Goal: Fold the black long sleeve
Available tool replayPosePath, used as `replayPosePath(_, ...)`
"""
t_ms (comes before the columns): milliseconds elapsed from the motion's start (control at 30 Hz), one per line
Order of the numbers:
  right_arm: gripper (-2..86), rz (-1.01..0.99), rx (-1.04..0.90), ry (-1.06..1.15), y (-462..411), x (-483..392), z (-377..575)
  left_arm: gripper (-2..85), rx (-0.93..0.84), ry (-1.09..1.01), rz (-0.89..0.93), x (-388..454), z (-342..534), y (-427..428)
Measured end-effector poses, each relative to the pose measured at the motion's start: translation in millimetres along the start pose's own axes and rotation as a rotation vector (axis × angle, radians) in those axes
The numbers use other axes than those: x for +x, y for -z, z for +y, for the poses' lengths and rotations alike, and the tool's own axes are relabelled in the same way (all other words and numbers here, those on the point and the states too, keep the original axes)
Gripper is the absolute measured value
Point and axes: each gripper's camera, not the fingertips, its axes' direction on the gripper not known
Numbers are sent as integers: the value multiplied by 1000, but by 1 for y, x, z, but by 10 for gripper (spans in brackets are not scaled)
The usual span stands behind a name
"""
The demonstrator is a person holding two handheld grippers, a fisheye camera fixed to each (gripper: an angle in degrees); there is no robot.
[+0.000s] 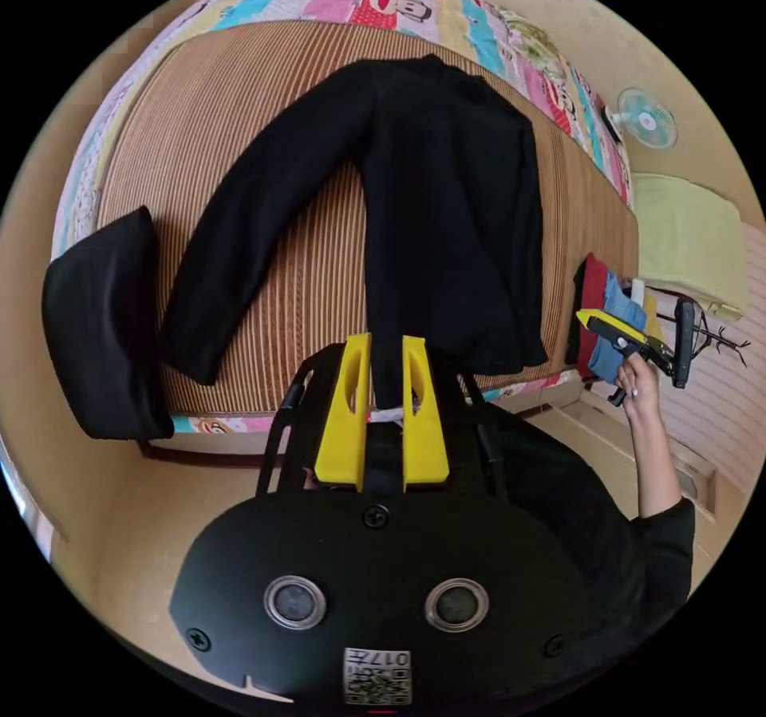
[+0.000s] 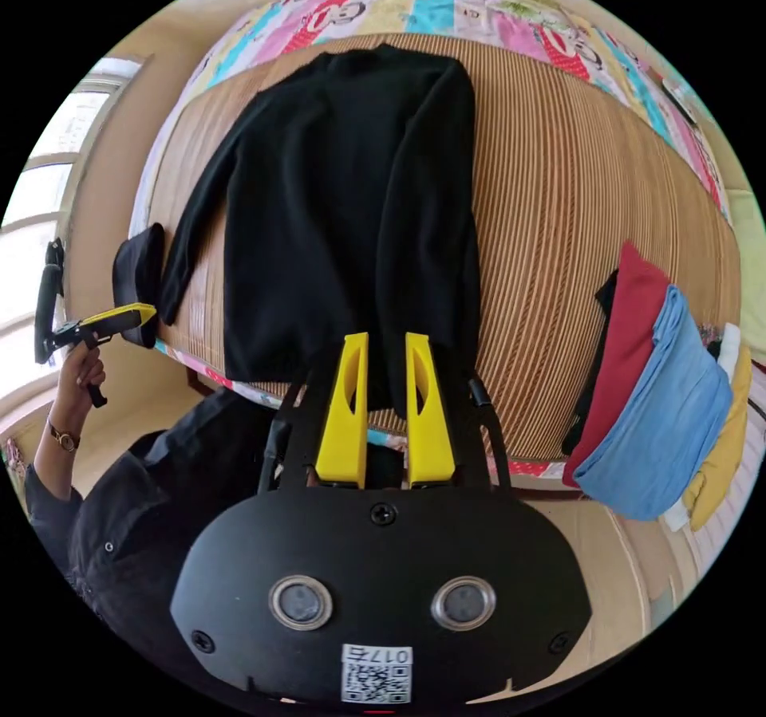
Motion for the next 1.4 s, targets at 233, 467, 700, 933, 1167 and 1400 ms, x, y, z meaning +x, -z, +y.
replayPosePath(233, 118, 50, -57, -140, -48, 49, 21, 98, -76, 107, 40, -37, -1, -36)
replayPosePath(467, 54, -72, -114, -156, -87, 104, 42, 98, -162, 103, -13, -67, -7, -56)
replayPosePath(700, 32, -34, -64, 52, 17, 165, 61, 76, -132, 87, -20, -107, 5, -43)
replayPosePath(933, 52, 235, 464, -605, 167, 323, 146, 78, -80, 118, -14, -137, 28, -17)
replayPosePath(1167, 84, 115, 203, -227, 55, 229, 105, 91, 43, 219, -71, -159, 54, 13)
replayPosePath(1400, 71, 264, -30, 51, -45, 153, 133, 26, -91, 133, -237, -167, 74, 1)
